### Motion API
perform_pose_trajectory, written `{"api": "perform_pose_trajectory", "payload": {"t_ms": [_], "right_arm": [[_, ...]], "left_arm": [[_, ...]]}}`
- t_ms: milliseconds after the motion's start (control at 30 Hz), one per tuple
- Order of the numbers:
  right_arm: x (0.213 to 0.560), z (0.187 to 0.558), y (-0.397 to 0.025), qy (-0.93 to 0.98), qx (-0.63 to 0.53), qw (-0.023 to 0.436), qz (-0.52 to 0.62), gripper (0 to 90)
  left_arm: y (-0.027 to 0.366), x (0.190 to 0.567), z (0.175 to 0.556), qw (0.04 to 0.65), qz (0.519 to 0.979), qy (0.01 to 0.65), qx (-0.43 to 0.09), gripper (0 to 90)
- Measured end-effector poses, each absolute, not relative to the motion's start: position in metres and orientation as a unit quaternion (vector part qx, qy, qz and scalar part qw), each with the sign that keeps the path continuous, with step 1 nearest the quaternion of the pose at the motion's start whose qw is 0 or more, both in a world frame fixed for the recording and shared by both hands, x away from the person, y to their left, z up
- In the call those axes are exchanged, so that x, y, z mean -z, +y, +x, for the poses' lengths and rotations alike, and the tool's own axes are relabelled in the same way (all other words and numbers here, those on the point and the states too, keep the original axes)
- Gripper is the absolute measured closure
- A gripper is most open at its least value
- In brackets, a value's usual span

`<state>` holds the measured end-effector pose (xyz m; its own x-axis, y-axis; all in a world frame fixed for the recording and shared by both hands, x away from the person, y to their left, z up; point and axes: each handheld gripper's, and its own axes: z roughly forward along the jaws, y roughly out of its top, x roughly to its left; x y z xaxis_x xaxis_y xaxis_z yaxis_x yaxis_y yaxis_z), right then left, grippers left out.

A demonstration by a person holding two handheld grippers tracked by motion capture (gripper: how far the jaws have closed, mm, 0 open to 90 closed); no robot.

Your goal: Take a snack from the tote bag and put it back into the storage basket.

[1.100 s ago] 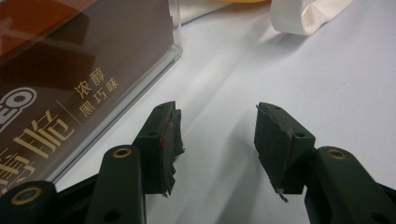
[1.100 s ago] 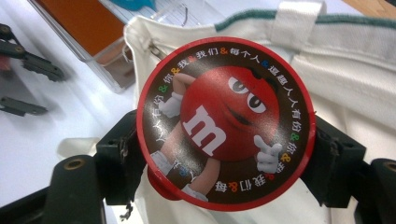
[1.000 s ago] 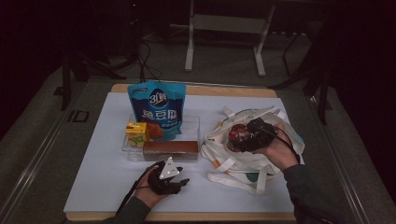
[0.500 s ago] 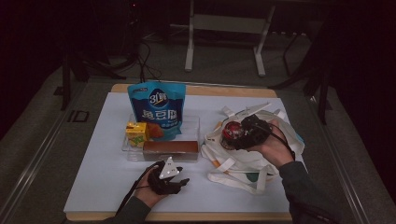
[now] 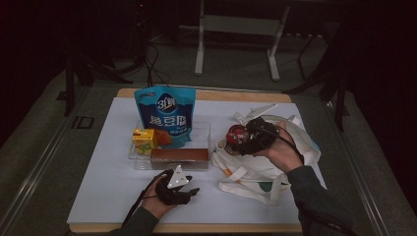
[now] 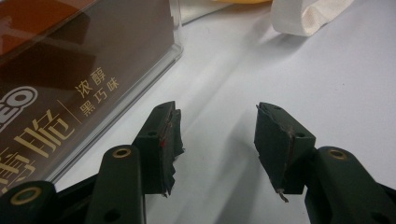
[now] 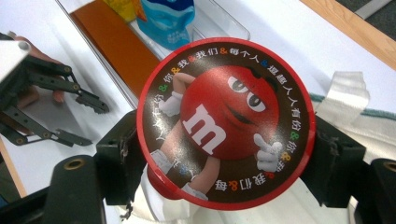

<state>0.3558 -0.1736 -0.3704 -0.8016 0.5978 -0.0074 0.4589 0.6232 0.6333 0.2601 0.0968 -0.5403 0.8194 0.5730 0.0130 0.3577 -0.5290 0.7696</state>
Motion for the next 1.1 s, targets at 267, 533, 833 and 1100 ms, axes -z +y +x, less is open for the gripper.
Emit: {"api": "perform_pose_trajectory", "payload": {"t_ms": [267,533,833,1100], "right_arm": [[0.364,0.357,-0.165,0.895,-0.323,0.110,0.287,25.4],[0.362,0.359,-0.156,0.895,-0.328,0.109,0.281,25.4],[0.358,0.364,-0.149,0.893,-0.334,0.108,0.283,25.4],[0.354,0.368,-0.144,0.891,-0.338,0.108,0.283,25.4]], "left_arm": [[0.097,0.540,0.260,0.404,0.864,0.269,-0.133,49.1],[0.097,0.540,0.260,0.405,0.864,0.269,-0.133,49.1],[0.097,0.540,0.260,0.405,0.864,0.269,-0.132,49.1],[0.097,0.540,0.260,0.405,0.864,0.268,-0.132,49.1]]}}
